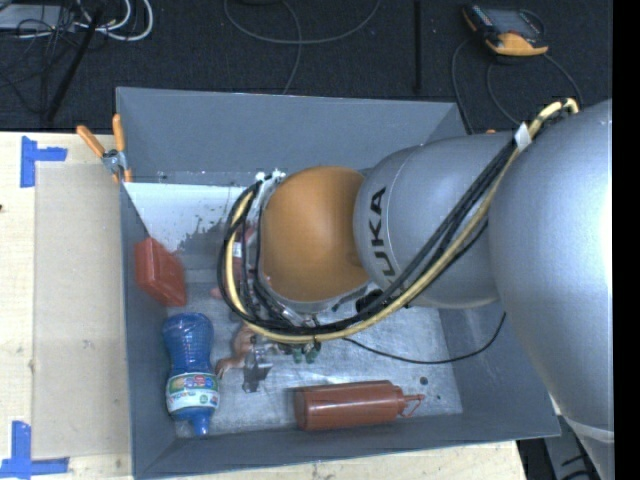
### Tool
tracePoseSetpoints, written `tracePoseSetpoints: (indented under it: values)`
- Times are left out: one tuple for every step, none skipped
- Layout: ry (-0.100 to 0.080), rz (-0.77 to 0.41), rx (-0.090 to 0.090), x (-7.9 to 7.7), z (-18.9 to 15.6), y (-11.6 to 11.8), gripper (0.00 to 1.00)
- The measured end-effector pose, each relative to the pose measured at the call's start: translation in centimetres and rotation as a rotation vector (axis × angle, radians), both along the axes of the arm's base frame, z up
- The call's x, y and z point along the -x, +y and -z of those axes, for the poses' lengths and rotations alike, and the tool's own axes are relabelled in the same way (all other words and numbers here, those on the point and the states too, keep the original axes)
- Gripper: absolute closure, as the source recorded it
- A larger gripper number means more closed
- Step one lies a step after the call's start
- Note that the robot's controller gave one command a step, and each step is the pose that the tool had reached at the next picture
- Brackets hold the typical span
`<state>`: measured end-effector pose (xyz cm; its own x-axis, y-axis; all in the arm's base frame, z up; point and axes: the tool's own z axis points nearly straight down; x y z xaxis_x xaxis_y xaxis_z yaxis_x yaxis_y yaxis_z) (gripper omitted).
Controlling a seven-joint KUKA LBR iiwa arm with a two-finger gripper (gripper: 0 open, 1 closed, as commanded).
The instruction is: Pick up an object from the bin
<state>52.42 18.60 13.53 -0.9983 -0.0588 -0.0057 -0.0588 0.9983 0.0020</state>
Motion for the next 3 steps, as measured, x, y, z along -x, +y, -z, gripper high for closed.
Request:
tracePoseSetpoints:
  values:
    - [0.003,-0.068,0.001,-0.1,6.3,2.5,1.00]
    - [0.003,-0.068,0.000,-0.1,6.3,2.5,1.00]
    - [0.015,-0.188,0.005,-0.8,4.6,2.5,1.00]
